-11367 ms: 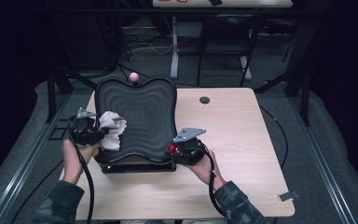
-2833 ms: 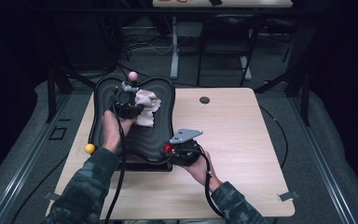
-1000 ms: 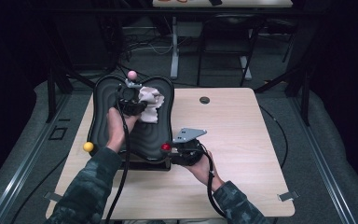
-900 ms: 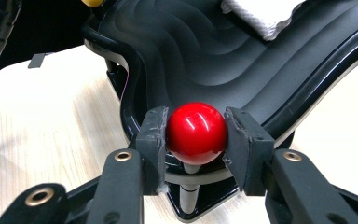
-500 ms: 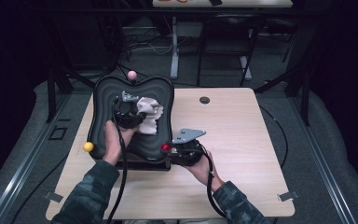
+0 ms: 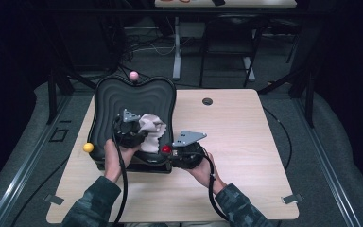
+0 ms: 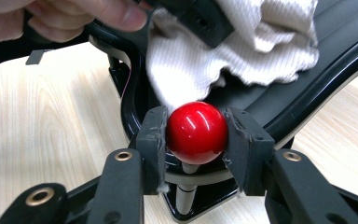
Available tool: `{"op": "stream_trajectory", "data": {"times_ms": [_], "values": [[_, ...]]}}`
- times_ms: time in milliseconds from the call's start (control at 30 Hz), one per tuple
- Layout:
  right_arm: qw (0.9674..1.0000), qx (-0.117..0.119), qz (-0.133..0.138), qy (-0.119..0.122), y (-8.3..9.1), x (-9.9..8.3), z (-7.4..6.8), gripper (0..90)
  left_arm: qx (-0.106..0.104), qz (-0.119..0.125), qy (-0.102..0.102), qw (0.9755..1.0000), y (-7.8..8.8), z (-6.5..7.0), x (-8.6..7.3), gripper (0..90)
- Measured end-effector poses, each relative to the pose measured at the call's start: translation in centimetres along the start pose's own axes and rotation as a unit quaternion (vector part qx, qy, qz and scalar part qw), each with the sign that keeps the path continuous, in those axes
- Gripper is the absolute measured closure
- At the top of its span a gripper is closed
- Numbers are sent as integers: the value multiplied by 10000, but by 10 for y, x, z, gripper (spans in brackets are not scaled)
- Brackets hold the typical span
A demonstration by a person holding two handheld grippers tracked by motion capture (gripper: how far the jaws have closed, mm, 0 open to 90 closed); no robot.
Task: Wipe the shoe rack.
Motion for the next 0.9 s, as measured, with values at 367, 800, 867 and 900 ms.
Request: {"op": "stream_trajectory", "data": {"times_ms": [367,800,867,900], "values": [[10000,11,14,9,-2,1,0,603,42,6,-124,9999,3,8,-14,792],[10000,43,-9,-20,-2,1,0,602,145,137,-226,9995,-14,3,33,790],[10000,32,-22,-23,-2,1,0,602,177,145,-226,9995,-16,1,41,790],[10000,35,-20,-22,-2,1,0,602,209,158,-244,9994,-18,0,45,790]]}}
Point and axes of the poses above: each handheld gripper's, and its own axes: y roughly backward along the jaws, x roughly out of its top, z roughly to its right, the point moved 10 cm from there along -y, roughly forward along the jaws, and after that the axes turned 12 degrees about y, right-handed, at the moved point
